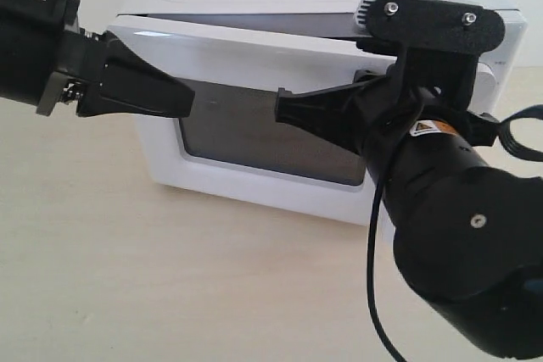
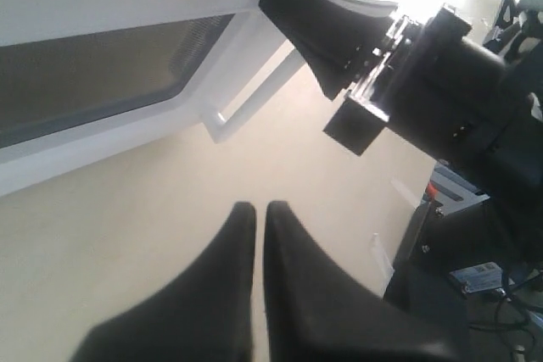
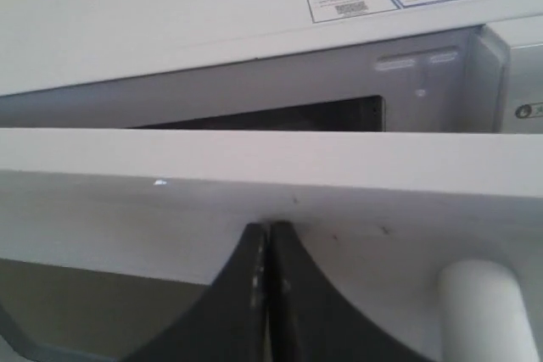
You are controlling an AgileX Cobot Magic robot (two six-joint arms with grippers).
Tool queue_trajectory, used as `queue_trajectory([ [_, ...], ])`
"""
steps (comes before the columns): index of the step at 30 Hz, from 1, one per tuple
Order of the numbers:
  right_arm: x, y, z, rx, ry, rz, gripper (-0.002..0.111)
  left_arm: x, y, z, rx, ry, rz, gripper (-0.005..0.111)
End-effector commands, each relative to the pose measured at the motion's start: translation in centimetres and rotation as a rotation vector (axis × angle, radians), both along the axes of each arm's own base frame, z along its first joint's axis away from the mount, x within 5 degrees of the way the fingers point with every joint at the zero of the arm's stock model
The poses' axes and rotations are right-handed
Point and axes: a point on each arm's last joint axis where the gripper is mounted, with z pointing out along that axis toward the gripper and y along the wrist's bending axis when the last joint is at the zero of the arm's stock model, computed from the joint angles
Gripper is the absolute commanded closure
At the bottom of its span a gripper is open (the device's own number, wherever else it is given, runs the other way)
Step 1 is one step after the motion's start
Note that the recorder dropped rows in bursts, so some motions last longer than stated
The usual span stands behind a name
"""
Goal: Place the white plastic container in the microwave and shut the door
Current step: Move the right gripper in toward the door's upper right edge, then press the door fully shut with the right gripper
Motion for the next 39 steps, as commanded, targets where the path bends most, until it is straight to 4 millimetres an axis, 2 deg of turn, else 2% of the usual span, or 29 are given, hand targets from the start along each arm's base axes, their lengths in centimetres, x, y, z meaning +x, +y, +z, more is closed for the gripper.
queue_trajectory([
  [1, 0.4, -0.5, -0.1, -0.02, -0.029, -0.048, 0.108, 0.0, -0.2, 0.2, -0.016, 0.009, -0.003, 0.102],
  [14, 2.8, -2.2, -0.5, -0.008, -0.004, -0.071, 0.108, -0.1, -0.2, 0.2, -0.019, 0.014, -0.01, 0.102],
  [17, 3.9, -2.9, -0.2, 0.022, 0.008, -0.085, 0.108, 0.0, -0.2, 0.2, -0.018, 0.01, -0.003, 0.102],
  [23, 6.1, -2.8, 1.6, 0.03, -0.005, -0.064, 0.108, 0.0, -0.2, 0.2, -0.018, 0.01, -0.003, 0.102],
  [26, 6.7, -2.1, 0.9, -0.008, 0.012, -0.061, 0.108, 0.1, -0.2, 0.2, -0.018, 0.007, 0.002, 0.102],
  [30, 7.2, -1.8, -0.7, -0.048, 0.04, -0.072, 0.108, 0.1, -0.2, 0.2, -0.018, 0.007, 0.003, 0.102],
  [39, 7.1, -1.8, -0.4, -0.076, 0.032, -0.061, 0.108, 0.3, -0.1, 0.2, -0.014, -0.005, 0.023, 0.102],
])
